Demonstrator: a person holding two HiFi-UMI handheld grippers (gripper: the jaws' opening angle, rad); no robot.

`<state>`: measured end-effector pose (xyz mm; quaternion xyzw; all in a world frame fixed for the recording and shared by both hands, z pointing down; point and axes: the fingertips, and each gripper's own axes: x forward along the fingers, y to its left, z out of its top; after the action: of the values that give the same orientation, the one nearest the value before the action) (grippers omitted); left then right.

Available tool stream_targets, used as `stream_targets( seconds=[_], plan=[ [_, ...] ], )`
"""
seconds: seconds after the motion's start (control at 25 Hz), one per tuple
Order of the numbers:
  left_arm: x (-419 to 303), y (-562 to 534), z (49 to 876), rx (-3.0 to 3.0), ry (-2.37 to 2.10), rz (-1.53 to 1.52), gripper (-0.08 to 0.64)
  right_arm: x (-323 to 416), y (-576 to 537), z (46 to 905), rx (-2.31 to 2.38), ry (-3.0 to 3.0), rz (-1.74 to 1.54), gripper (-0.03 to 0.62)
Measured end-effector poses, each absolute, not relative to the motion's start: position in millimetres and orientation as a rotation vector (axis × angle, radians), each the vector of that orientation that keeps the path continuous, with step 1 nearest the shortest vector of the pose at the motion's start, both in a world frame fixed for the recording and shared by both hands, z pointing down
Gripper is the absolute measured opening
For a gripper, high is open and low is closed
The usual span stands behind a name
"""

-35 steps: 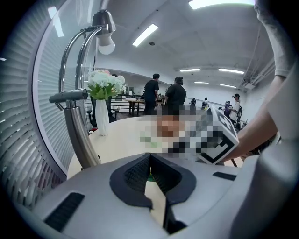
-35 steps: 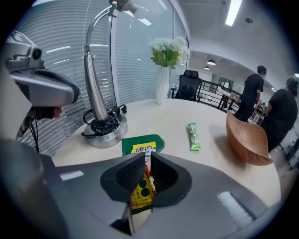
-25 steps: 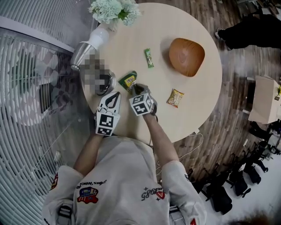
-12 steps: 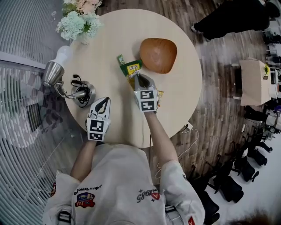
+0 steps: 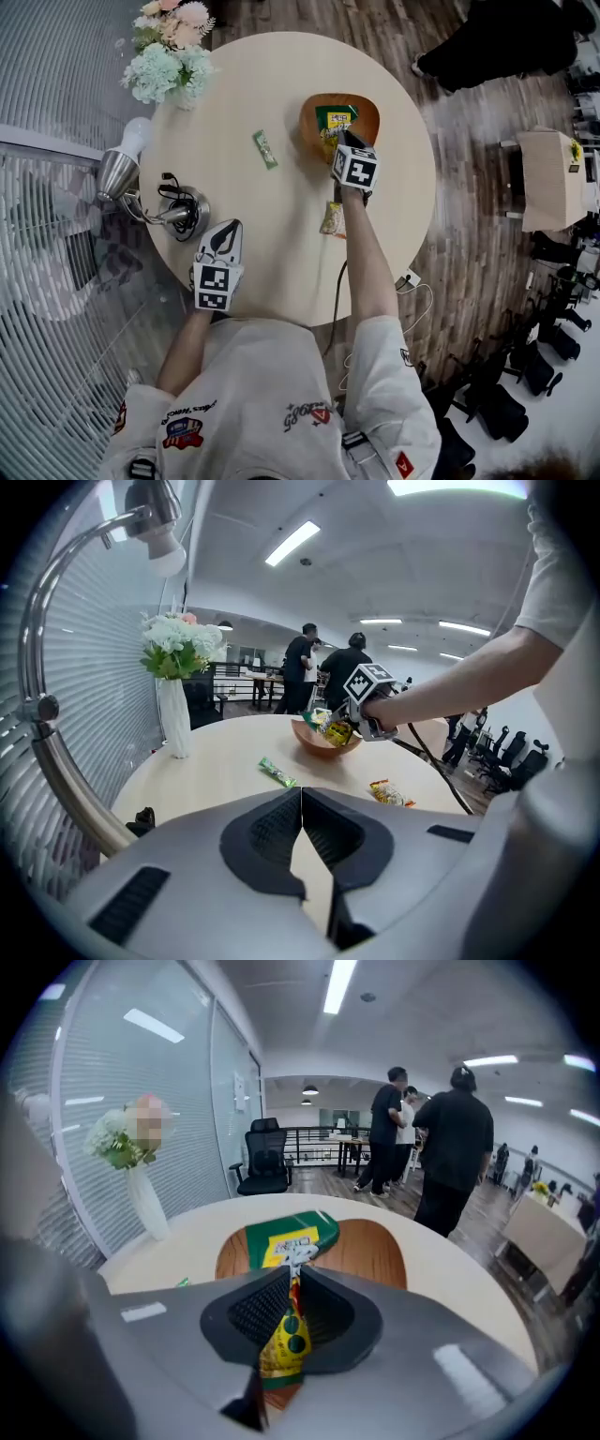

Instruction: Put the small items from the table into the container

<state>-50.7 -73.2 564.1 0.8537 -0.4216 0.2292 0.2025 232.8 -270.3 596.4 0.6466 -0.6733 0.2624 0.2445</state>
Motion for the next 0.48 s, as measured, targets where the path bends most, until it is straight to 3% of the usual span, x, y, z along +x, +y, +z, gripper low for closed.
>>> stream_targets(
  seconds=[0.24, 0.48],
  plan=[
    [-56, -83, 561, 2.338, -1.22, 0.614, 0.008, 232, -265, 580, 1.811, -1.914, 0.71, 0.018],
    [-31, -87, 558, 2.348, -1.163, 0.558, 0.008, 197, -187, 543, 1.806, -2.097, 0.598, 0.014]
  ],
)
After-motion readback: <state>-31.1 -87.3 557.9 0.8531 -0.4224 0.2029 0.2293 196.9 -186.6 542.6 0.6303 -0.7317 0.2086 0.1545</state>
